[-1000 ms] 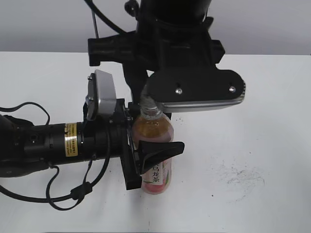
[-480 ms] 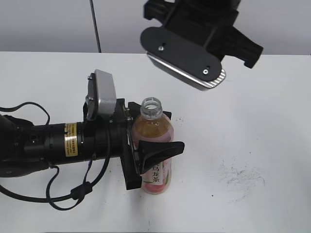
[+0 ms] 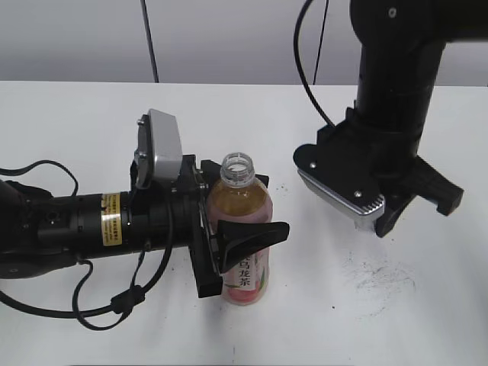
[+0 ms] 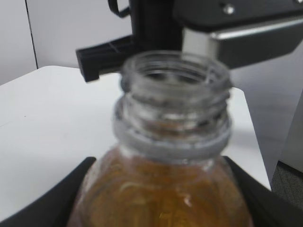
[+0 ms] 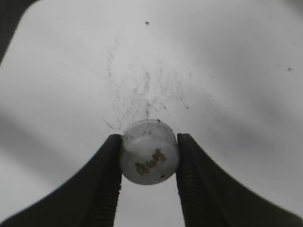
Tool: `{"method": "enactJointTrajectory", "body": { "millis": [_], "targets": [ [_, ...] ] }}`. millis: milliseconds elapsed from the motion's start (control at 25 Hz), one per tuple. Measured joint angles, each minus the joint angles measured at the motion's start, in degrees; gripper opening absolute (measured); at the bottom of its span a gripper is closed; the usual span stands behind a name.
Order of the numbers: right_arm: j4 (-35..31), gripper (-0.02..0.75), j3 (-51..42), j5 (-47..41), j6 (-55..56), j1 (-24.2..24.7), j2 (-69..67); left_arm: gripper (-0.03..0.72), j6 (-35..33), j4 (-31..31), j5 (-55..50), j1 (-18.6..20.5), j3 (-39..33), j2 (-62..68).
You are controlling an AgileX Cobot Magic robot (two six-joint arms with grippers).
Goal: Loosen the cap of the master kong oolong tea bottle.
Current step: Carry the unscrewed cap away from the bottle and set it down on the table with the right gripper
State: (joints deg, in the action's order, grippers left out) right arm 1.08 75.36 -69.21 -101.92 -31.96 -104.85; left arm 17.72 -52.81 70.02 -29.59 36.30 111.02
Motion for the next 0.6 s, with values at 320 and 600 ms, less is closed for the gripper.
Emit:
{"method": "enactJointTrajectory", "body": {
  "millis": [320, 600],
  "targets": [
    [-5.0, 0.269, -3.1, 5.3, 5.1, 2.5, -7.5, 0.445, 0.1, 0.3, 0.0, -0.1, 0.0, 0.0],
    [-2.8, 0.271, -3.1, 9.1, 15.3, 2.7, -12.7, 0.445, 0.1, 0.3, -0.1, -0.1, 0.0, 0.0]
  ]
}}
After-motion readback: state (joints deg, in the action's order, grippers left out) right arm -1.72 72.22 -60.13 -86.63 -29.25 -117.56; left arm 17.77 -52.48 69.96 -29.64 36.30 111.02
